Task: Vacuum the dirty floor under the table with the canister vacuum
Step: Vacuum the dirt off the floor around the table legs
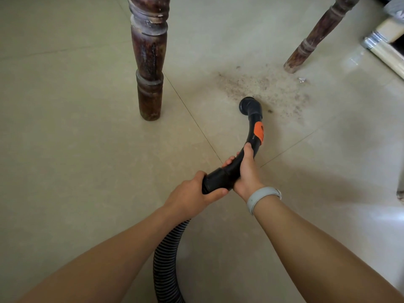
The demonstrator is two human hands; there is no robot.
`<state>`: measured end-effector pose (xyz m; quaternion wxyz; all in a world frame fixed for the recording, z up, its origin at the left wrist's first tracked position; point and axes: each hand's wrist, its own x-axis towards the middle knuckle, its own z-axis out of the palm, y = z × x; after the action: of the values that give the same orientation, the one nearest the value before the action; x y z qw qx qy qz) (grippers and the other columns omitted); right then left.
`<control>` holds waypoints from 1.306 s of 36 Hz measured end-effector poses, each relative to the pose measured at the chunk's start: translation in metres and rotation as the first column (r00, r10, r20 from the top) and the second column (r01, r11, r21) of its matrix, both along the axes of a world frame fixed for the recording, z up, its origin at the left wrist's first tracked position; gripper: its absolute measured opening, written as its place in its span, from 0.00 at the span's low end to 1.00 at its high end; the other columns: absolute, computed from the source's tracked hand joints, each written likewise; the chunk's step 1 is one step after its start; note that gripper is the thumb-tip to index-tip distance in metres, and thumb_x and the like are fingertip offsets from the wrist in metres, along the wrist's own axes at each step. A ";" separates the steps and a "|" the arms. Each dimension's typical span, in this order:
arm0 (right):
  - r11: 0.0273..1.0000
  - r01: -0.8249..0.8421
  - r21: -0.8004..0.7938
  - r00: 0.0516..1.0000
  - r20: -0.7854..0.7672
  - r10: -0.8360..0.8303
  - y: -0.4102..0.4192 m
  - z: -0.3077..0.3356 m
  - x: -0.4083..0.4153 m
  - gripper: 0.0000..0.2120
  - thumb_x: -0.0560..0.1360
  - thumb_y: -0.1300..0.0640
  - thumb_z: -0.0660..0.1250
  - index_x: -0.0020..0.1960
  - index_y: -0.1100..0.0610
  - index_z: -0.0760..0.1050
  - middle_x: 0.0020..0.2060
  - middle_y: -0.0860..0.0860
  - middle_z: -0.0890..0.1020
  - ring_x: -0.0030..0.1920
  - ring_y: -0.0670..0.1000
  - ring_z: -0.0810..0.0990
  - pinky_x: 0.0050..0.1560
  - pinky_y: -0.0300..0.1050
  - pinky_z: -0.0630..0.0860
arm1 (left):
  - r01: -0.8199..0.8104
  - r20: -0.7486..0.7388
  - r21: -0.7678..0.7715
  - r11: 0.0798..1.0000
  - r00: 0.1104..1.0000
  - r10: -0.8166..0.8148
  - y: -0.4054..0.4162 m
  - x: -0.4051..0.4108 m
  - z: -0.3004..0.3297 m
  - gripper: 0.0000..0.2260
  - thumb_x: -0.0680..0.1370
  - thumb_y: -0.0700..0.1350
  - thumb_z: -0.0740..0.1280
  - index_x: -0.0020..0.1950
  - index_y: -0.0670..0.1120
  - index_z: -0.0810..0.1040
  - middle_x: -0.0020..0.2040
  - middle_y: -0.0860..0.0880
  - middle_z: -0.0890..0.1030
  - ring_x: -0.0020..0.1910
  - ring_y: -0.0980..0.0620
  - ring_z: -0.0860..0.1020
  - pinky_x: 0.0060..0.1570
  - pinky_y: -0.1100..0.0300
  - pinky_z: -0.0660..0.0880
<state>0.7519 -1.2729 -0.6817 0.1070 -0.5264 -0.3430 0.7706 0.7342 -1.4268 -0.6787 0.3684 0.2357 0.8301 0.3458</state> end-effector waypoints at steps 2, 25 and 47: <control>1.000 -0.013 0.012 1.000 0.001 0.013 0.002 0.000 -0.007 0.19 0.76 0.39 0.64 0.45 0.55 0.65 0.24 0.49 0.71 0.22 0.48 0.72 0.32 0.41 0.74 | -0.014 0.016 0.012 1.000 1.000 0.014 0.001 -0.003 0.000 0.24 0.74 0.64 0.64 0.61 0.48 0.68 0.46 0.50 0.78 0.43 0.51 0.78 0.43 0.57 0.75; 0.910 -0.283 0.305 0.951 0.212 0.224 0.010 0.020 -0.117 0.19 0.78 0.43 0.62 0.44 0.60 0.70 0.29 0.52 0.74 0.25 0.51 0.76 0.34 0.46 0.78 | -0.327 0.191 0.180 0.928 0.937 0.293 0.019 -0.072 -0.004 0.21 0.75 0.60 0.65 0.59 0.47 0.71 0.49 0.48 0.79 0.46 0.49 0.79 0.43 0.59 0.75; 0.794 -0.345 0.501 0.910 0.384 0.153 0.034 0.028 -0.145 0.18 0.80 0.44 0.57 0.52 0.60 0.70 0.26 0.53 0.74 0.24 0.52 0.74 0.31 0.44 0.76 | -0.352 0.368 0.205 0.913 0.892 0.261 0.057 -0.092 -0.003 0.20 0.75 0.63 0.64 0.56 0.49 0.70 0.50 0.45 0.80 0.48 0.44 0.81 0.55 0.47 0.78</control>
<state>0.6064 -1.2387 -0.6538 0.0945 -0.5405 -0.6329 0.5461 0.6426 -1.3699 -0.6820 0.4085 0.0860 0.7285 0.5432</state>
